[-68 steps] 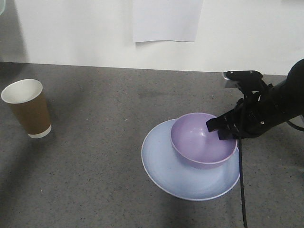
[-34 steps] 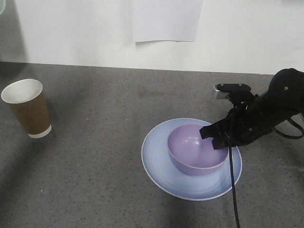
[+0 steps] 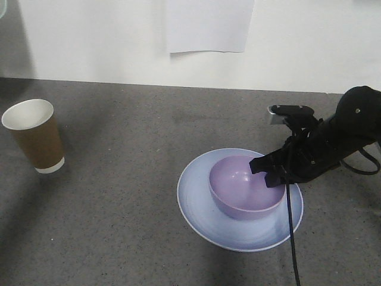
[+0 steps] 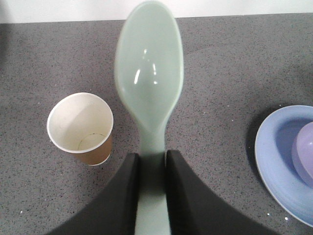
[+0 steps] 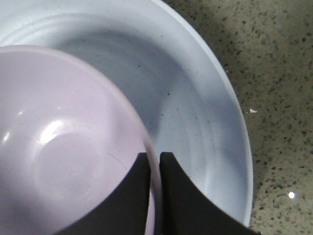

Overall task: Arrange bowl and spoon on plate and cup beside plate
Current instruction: 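Lower the lavender bowl with the right gripper onto the plate center, then open the right gripper and lift it away from the bowl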

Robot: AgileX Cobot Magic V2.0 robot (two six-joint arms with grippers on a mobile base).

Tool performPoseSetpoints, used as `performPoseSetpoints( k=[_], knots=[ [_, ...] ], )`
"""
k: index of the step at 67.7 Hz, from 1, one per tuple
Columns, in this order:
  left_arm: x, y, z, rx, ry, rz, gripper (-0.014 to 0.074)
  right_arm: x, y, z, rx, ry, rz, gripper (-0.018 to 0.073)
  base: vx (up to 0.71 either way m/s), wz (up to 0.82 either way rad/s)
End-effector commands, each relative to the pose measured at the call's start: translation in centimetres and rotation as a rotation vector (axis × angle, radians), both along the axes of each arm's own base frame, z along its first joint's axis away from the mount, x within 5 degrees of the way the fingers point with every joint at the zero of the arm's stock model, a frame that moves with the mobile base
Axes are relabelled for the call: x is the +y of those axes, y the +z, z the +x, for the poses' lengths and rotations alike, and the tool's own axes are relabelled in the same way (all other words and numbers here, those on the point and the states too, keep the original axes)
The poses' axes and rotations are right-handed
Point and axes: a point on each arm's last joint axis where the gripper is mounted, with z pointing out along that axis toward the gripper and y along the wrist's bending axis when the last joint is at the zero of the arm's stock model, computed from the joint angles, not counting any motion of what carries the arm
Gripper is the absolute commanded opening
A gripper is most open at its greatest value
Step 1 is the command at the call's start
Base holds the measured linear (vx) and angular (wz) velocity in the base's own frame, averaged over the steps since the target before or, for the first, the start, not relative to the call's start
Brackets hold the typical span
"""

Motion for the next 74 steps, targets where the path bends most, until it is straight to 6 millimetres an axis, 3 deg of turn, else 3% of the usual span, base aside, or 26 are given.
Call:
performPoseSetpoints(
  k=[1,24,33,52,74],
  knots=[
    [0.1,1.6,-1.1,-0.079,-0.004,-0.023,-0.0006,0.1,2.0,0.1,-0.085,-0.002,0.024,0.0107,0.0,0.0],
    [0.1,1.6,-1.1,-0.079,-0.004,-0.023,-0.0006,0.1,2.0,0.1,-0.083,-0.013,0.028,0.0456,0.0,0.0],
    [0.1,1.6,-1.1,-0.079,-0.004,-0.023,-0.0006,0.1,2.7,-0.1,-0.105,-0.013,0.032,0.0541,0.0,0.0],
    [0.1,1.6,-1.1,-0.079,-0.004,-0.023,-0.0006,-0.8,7.2,-2.4,-0.231,-0.024,0.049,0.0545,0.0,0.0],
    [0.1,1.6,-1.1,-0.079,-0.004,-0.023,-0.0006,-3.0,12.9,-7.3,-0.378,-0.084,0.008,0.0545,0.0,0.0]
  ],
)
